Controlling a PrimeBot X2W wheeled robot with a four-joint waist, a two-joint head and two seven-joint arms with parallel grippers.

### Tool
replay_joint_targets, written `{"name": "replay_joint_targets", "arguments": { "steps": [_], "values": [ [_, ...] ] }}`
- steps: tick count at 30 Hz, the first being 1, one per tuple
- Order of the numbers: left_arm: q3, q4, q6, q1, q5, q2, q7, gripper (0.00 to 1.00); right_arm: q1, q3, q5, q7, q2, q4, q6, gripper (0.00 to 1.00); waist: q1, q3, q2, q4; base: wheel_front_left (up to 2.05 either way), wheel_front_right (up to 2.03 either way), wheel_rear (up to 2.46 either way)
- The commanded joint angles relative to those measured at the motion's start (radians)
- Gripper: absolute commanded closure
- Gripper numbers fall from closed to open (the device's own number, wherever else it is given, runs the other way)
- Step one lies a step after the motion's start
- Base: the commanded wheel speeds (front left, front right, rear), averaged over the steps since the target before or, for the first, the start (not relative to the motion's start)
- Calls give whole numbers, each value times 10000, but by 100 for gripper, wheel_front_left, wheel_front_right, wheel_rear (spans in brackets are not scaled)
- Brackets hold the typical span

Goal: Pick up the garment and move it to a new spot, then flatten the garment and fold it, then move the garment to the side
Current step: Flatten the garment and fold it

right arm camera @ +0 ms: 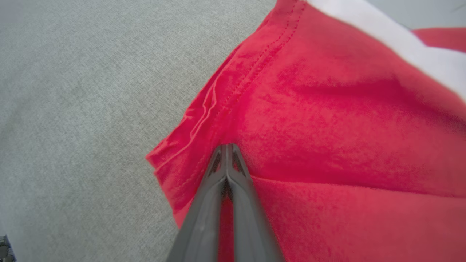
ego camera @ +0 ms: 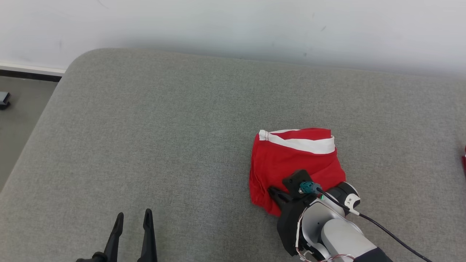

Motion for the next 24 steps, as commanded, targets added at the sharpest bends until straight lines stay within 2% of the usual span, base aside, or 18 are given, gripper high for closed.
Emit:
{"name": "replay_joint_targets", "arguments": {
  "steps": [1,6,12,14,17,18,19,20,24],
  "values": [
    [-9,-16,-12,73,57,-8,-28,0,-60,5,87,-12,-30,-65,24,100,0,-48,0,-61,0,0,0],
    [-22,8,-10,126,107,-8,-28,0,207,590,813,276,99,-574,24,100,0,-170,0,-110,0,0,0],
    [58,17,-59,225,177,-9,-28,0,384,848,1781,581,-226,-1529,15,100,0,-336,0,-121,0,0,0],
    [63,-7,-69,264,209,-10,-28,0,401,556,1891,615,-430,-1844,15,100,0,-398,0,-111,0,0,0],
    [83,-42,-70,385,250,-10,-28,0,411,-467,1530,555,-581,-2012,17,100,0,-464,0,-91,0,0,0],
    [70,-48,-74,411,253,-10,-28,0,426,-738,1284,553,-608,-2012,17,56,0,-483,0,-74,0,0,0],
    [64,-58,-74,425,260,-9,-28,0,442,-997,1019,591,-613,-1998,17,0,0,-492,0,-55,0,0,0],
    [41,-72,-77,411,251,-10,-28,0,429,-1426,526,598,-609,-2013,17,0,0,-500,0,-17,0,0,0],
    [14,-108,-82,400,231,-10,-28,0,197,-1610,-437,686,-731,-1864,17,0,0,-462,0,44,0,0,0]
  ]
}}
